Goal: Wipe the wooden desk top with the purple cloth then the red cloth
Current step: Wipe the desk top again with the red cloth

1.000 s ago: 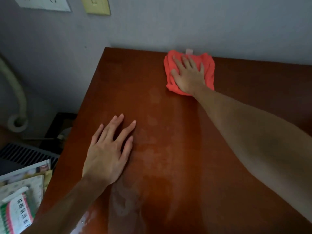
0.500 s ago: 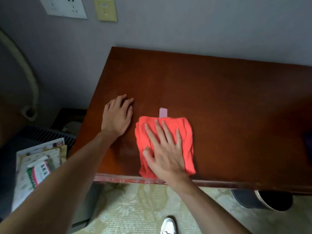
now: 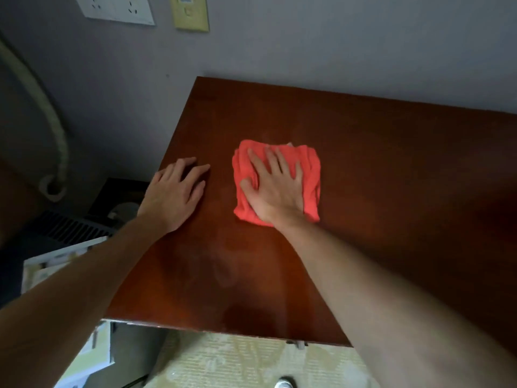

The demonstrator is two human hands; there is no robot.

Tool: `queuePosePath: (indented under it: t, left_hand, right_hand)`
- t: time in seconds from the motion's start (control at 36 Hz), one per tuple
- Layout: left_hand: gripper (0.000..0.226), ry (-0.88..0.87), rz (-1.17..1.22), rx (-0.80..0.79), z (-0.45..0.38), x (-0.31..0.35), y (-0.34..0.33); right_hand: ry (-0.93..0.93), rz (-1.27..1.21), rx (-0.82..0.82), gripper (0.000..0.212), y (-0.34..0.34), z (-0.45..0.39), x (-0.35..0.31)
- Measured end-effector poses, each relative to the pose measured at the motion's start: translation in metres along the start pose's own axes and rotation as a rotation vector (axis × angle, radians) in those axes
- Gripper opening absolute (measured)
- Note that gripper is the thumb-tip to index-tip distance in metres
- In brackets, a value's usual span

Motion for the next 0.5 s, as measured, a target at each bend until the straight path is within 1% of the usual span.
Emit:
queuePosePath:
  t: [0.06,0.19,0.36,0.44,0.5]
  left_hand:
    - [0.052,0.019,0.031,0.019,0.004,0.001,-0.002]
    - [0.049,0.034,0.064,0.031,0.003,-0.002,-0.003]
    - [0.048,0.026,0.046,0.016,0.002,-0.004,-0.004]
    - [0.048,0.026,0.039,0.012,0.002,-0.005,-0.007]
    - [0.048,0.029,0.034,0.012,0.004,-0.005,-0.008]
  right_hand:
    - [-0.036,-0.021,-0.003,0.066,0.002,-0.043,0.008]
    - [-0.090,-0.013,0.029,0.064,0.004,-0.139,0.034]
    - [-0.065,0.025,0.057,0.062,0.007,-0.208,0.054]
    - [-0.004,0.073,0.049,0.066,0.009,-0.231,0.061]
    - [0.036,0.095,0.038,0.064,0.008,-0.240,0.064]
Point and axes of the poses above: each hand's wrist, its own z-axis away from the middle knuckle, its own y-axis out of the back of the hand, x = y × z, the point moved 2 cm from there along -z, towards the middle knuckle, and after that the axes turned 5 degrees about -z, right-handed, at the moved point
